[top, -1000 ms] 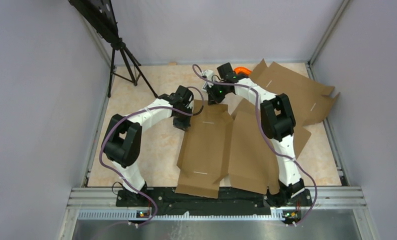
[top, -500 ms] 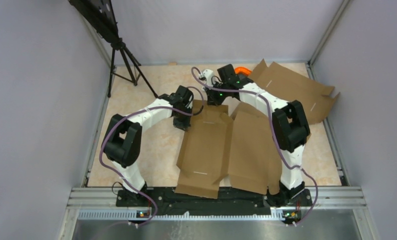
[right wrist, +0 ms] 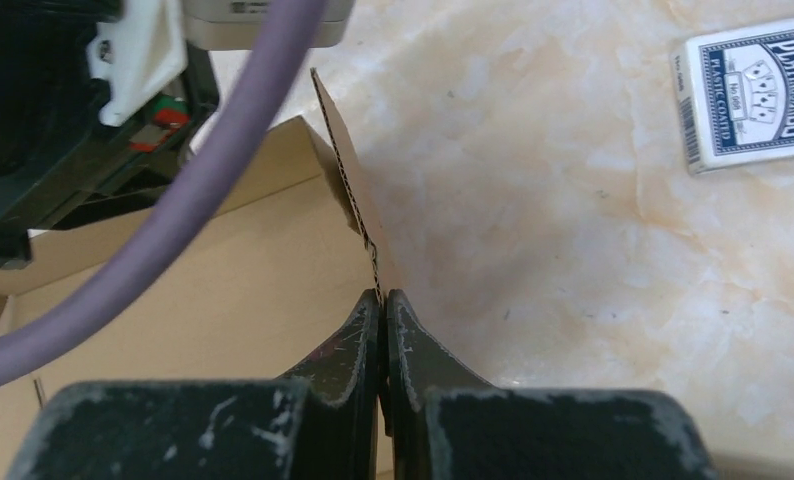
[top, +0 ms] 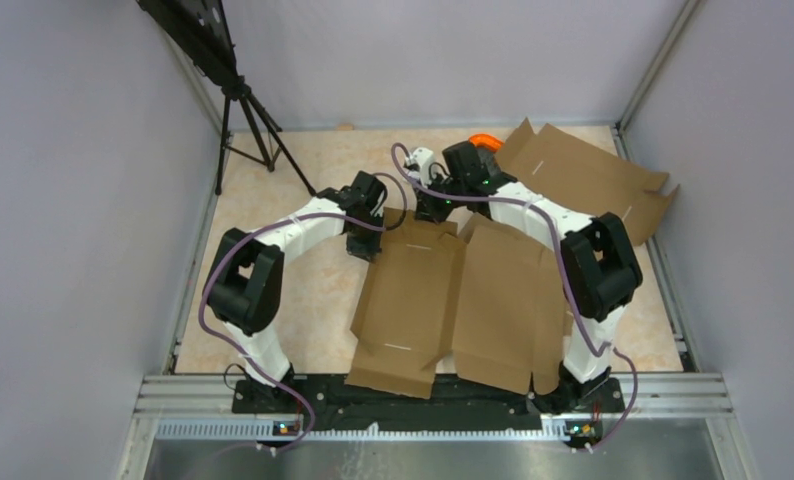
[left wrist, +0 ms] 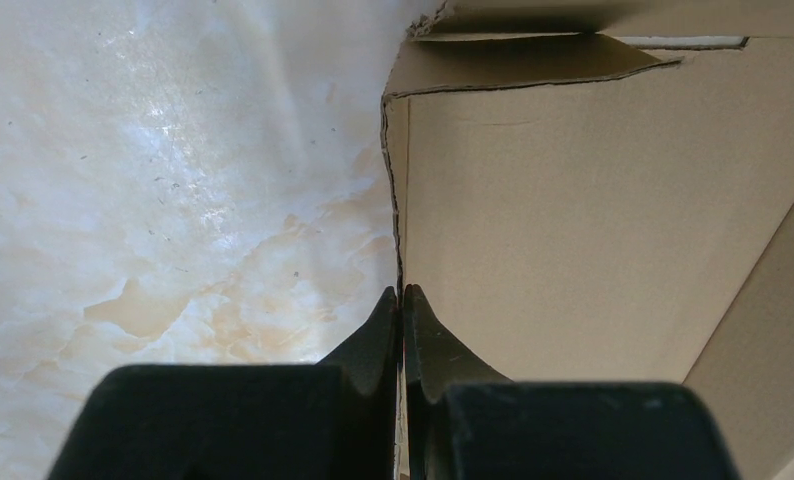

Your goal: Fold the paper box

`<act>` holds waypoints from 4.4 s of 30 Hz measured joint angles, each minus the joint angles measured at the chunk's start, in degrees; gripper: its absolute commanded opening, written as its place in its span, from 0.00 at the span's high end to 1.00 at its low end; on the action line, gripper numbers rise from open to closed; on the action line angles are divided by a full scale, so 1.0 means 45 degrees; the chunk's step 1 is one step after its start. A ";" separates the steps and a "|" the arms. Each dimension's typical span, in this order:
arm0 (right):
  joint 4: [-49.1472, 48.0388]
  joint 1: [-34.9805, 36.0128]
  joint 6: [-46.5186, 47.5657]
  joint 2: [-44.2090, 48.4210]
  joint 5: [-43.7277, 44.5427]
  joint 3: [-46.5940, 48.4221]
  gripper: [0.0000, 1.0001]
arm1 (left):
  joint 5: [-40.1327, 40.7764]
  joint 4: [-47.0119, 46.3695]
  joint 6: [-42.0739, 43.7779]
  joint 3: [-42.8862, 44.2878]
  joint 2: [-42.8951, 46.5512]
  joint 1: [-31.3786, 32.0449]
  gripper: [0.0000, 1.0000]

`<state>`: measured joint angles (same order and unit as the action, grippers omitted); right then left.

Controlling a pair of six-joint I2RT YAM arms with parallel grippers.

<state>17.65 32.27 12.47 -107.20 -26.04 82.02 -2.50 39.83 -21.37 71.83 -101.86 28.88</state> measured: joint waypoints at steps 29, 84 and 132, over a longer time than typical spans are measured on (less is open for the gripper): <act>-0.0534 0.0457 -0.2171 0.1171 -0.0510 -0.1807 0.67 | -0.0068 -0.0559 -0.0330 -0.0291 0.0126 0.0000 1.00; 0.0971 0.0330 -0.3385 -0.0233 0.0316 -0.0767 0.94 | -0.0588 -0.0840 -0.0325 -0.0418 0.0199 0.0024 1.00; -0.1020 0.0350 -0.3453 -0.0253 0.0238 -0.1977 0.95 | -0.0617 -0.0121 0.0476 0.1452 0.1452 -0.0053 0.21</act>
<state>13.06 33.85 -3.07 -108.33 -24.97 73.12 -5.28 39.29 -19.22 78.37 -95.33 28.64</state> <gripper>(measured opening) 0.047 0.779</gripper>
